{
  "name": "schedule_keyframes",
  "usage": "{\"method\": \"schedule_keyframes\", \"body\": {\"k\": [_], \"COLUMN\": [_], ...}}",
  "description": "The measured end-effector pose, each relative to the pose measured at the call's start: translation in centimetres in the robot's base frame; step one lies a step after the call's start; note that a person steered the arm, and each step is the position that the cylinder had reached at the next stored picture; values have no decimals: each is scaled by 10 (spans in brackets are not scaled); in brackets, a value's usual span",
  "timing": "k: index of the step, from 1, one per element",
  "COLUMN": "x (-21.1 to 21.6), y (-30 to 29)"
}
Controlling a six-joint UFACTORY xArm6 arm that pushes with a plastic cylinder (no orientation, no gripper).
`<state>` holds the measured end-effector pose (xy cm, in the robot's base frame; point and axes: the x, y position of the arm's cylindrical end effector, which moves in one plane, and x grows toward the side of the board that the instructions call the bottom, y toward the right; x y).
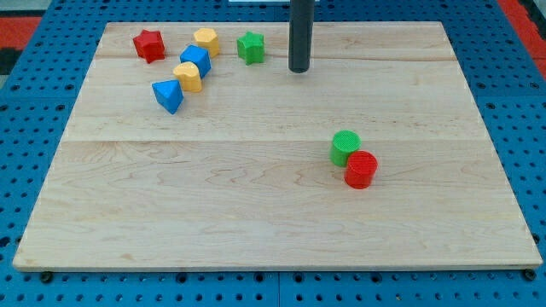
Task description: Move the red circle to the top right
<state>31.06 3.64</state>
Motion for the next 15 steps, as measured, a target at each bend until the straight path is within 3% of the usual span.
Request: {"method": "schedule_keyframes", "body": {"k": [1, 3, 4, 5, 6, 7, 9, 13, 15], "x": [33, 80, 149, 230, 265, 242, 211, 113, 126], "y": [-9, -85, -85, -73, 9, 14, 81, 74, 96]}}
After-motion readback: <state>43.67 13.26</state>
